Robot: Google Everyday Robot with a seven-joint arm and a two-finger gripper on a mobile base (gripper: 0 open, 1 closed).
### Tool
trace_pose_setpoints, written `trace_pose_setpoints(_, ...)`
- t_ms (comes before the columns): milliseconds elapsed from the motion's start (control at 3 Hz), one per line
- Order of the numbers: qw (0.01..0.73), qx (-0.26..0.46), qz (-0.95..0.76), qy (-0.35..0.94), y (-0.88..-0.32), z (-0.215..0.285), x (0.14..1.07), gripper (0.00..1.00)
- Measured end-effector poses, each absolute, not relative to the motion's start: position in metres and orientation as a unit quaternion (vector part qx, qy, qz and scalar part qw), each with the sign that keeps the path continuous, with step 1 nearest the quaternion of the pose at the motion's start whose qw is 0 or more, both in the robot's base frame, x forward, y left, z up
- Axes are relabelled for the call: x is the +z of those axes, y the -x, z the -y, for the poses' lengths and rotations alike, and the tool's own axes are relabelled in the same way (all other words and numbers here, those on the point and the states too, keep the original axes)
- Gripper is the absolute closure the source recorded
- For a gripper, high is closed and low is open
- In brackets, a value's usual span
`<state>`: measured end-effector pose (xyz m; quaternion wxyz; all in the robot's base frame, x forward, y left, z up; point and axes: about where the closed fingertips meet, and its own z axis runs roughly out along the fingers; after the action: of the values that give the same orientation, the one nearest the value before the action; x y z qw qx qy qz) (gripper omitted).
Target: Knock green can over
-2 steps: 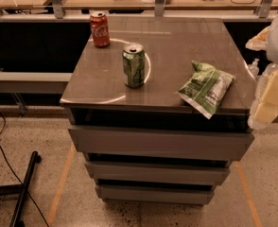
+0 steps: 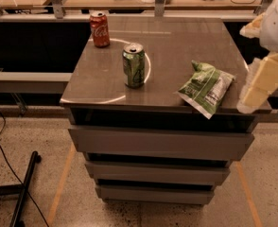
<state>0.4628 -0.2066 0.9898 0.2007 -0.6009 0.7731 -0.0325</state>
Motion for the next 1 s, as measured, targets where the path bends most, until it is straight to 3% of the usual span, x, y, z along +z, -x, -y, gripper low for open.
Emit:
trace_pose_setpoints(333, 0.274, 0.0, -0.76, 0.589, -0.523, 0.178, 1.011, 0.0)
trace_pose_setpoints(1000, 0.351, 0.092, -0.744, 0.561, -0.601, 0.105, 1.011, 0.0)
